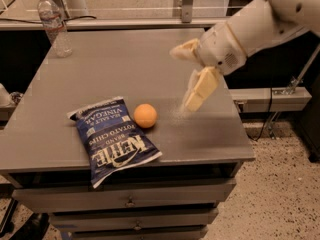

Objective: Move orange near blue chip bag

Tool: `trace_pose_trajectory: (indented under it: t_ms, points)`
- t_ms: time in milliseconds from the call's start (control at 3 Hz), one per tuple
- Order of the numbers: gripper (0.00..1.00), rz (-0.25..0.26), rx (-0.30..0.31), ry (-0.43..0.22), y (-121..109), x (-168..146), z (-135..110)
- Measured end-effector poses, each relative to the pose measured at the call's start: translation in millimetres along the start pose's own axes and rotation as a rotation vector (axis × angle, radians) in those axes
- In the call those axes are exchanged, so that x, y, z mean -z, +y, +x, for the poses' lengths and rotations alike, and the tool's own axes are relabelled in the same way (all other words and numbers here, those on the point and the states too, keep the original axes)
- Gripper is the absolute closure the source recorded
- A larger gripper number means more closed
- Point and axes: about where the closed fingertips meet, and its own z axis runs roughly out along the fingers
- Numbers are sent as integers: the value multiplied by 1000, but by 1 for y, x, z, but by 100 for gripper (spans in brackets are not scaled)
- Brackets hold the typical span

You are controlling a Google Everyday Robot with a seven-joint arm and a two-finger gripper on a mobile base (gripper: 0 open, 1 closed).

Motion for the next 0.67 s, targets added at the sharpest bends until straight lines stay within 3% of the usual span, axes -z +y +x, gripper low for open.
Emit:
trace_pose_trajectory:
  t_ms: [333,667]
  points:
    - [0,188,169,2,2,95,-53]
    - [0,252,223,-13,-2,123,-76]
